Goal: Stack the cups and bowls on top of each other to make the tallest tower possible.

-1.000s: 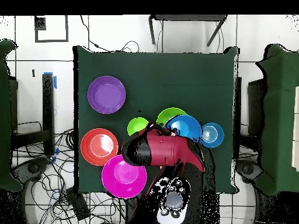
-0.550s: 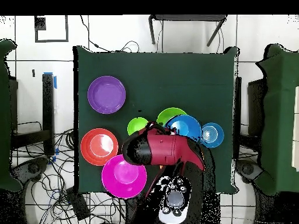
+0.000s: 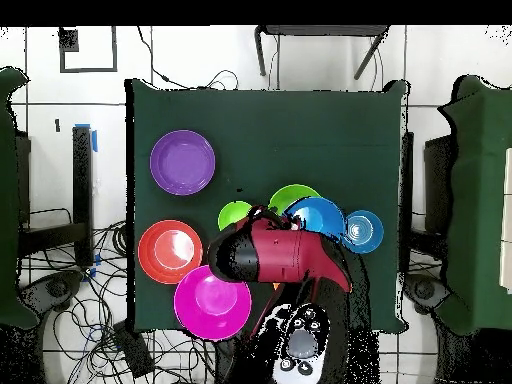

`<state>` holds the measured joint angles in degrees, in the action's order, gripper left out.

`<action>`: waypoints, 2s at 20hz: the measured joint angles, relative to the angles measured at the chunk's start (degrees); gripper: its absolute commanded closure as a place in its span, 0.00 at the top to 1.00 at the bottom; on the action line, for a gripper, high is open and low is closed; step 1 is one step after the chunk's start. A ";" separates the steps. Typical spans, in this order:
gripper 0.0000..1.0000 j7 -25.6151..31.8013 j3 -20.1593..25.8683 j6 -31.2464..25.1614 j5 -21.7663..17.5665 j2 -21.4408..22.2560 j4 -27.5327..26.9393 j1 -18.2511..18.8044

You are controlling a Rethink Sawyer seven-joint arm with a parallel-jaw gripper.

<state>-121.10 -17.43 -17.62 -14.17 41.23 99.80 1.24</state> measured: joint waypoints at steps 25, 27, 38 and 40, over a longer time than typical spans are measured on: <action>1.00 0.00 -0.47 -3.47 1.80 2.61 -2.04 -2.95; 1.00 0.00 -0.71 -4.59 2.24 2.61 -2.48 -3.43; 1.00 -0.04 -3.08 -6.32 4.95 2.28 -4.06 -7.62; 1.00 -0.11 -3.67 -6.31 6.08 2.01 -4.44 -8.70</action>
<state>-121.21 -21.10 -23.93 -8.10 43.24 95.37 -7.46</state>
